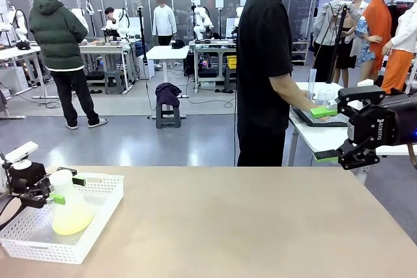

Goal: Prepare the solutions needed for the experiment.
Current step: When the human places the Big flask in the center of the table, pick up the Big flask and place it in the left Organizing basket.

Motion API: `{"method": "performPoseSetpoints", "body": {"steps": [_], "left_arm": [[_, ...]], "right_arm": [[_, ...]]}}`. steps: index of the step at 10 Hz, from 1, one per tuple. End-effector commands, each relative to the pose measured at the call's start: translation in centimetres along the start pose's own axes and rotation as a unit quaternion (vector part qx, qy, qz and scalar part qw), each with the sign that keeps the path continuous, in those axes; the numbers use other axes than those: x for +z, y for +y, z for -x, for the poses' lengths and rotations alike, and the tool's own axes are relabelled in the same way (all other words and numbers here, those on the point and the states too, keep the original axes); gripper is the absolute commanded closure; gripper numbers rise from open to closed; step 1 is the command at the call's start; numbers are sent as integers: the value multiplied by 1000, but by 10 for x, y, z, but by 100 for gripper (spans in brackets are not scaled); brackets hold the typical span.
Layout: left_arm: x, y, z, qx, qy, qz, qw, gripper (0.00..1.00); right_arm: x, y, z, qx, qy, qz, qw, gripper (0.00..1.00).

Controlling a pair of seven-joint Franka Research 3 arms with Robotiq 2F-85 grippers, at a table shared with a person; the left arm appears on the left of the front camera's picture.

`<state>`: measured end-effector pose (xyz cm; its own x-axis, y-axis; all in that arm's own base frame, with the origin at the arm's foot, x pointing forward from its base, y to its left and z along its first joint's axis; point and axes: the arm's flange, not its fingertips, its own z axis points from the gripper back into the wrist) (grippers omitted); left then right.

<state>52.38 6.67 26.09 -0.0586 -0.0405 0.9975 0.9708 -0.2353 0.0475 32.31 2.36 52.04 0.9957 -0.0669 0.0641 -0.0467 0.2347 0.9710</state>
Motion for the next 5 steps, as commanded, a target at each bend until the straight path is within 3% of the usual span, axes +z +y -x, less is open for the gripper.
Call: {"method": "performPoseSetpoints", "body": {"steps": [1, 5], "left_arm": [[-2, 0, -1, -1, -2, 3, 1000, 14], [0, 0, 0, 0, 0, 0, 1000, 14]], "right_arm": [[0, 0, 0, 4, 0, -3, 1000, 0], [0, 0, 0, 4, 0, -3, 1000, 0]]}}
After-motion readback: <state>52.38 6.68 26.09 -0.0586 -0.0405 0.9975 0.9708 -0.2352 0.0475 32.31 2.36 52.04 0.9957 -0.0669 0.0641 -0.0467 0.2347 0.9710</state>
